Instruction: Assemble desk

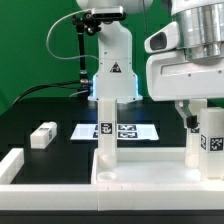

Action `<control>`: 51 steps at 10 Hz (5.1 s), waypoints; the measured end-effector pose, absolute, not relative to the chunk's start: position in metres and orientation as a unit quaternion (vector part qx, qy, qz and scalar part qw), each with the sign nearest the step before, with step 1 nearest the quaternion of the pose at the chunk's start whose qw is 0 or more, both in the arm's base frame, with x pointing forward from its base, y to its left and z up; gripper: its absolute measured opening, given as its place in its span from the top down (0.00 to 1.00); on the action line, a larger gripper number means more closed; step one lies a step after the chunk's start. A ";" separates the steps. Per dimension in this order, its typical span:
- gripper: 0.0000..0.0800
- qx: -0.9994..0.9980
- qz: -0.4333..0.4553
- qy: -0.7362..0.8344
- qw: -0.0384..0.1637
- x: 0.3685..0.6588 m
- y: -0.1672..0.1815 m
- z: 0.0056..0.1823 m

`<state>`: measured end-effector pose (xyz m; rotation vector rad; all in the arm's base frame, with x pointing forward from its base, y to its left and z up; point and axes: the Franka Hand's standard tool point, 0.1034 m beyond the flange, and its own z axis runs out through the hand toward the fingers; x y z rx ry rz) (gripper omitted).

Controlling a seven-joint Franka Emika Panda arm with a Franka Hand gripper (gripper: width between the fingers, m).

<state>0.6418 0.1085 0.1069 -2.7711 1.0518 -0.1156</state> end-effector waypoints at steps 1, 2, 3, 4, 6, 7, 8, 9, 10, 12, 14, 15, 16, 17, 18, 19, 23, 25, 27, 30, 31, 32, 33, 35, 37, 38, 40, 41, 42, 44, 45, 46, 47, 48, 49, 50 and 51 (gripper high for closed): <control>0.19 -0.939 -0.042 0.330 0.083 0.642 0.107 0.107; 0.19 -0.951 -0.045 0.296 0.079 0.642 0.106 0.107; 0.19 -0.971 -0.052 0.225 0.064 0.642 0.106 0.107; 0.19 -0.994 -0.060 0.085 0.036 0.641 0.111 0.107; 0.19 -0.997 -0.064 -0.030 0.028 0.642 0.102 0.106; 0.19 -0.997 -0.063 -0.022 0.028 0.642 0.102 0.106; 0.35 -0.998 -0.063 -0.013 0.029 0.642 0.102 0.106; 0.52 -0.998 -0.062 0.007 0.030 0.642 0.102 0.106; 0.64 -0.996 -0.060 0.057 0.033 0.642 0.102 0.106; 0.64 -0.989 -0.058 0.127 0.038 0.642 0.102 0.106; 0.64 -0.967 -0.053 0.245 0.043 0.642 0.105 0.106; 0.64 -0.943 -0.049 0.325 0.049 0.642 0.103 0.106; 0.64 -0.914 -0.042 0.398 0.061 0.641 0.100 0.105; 0.64 -0.890 -0.035 0.449 0.065 0.641 0.099 0.105; 0.64 -0.845 -0.025 0.530 0.072 0.641 0.100 0.105; 0.63 -0.801 -0.016 0.594 0.080 0.641 0.100 0.105; 0.63 -0.717 0.005 0.693 0.078 0.639 0.109 0.104; 0.41 -0.746 0.002 0.662 0.075 0.639 0.108 0.104; 0.27 -0.864 -0.001 0.500 0.063 0.636 0.110 0.105; 0.19 -0.922 -0.015 0.382 0.062 0.628 0.125 0.105; 0.19 -0.933 -0.017 0.355 0.060 0.629 0.122 0.104; 0.19 -0.961 -0.025 0.270 0.046 0.629 0.121 0.105; 0.19 -0.986 -0.035 0.158 0.024 0.630 0.119 0.106; 0.19 -0.999 -0.050 0.002 0.013 0.637 0.105 0.105; 0.31 -0.998 -0.050 0.023 0.014 0.637 0.104 0.105; 0.48 -0.998 -0.050 0.023 0.014 0.637 0.103 0.105; 0.64 -0.995 -0.048 0.086 0.018 0.637 0.104 0.104; 0.64 -0.991 -0.047 0.127 0.020 0.637 0.104 0.104; 0.64 -0.988 -0.047 0.149 0.021 0.637 0.104 0.104; 0.64 -0.961 -0.044 0.270 0.026 0.636 0.107 0.104; 0.64 -0.948 -0.040 0.313 0.030 0.636 0.106 0.104; 0.64 -0.915 -0.031 0.401 0.038 0.636 0.108 0.104; 0.64 -0.887 -0.024 0.459 0.047 0.637 0.107 0.104; 0.64 -0.864 -0.017 0.501 0.057 0.638 0.106 0.104; 0.64 -0.814 -0.010 0.576 0.067 0.638 0.107 0.104; 0.64 -0.759 -0.003 0.647 0.073 0.639 0.107 0.104; 0.64 -0.714 0.004 0.696 0.072 0.640 0.107 0.104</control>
Offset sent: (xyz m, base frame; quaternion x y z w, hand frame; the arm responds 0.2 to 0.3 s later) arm -0.0027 0.0202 0.0070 -0.0498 0.0177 -0.4806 0.8754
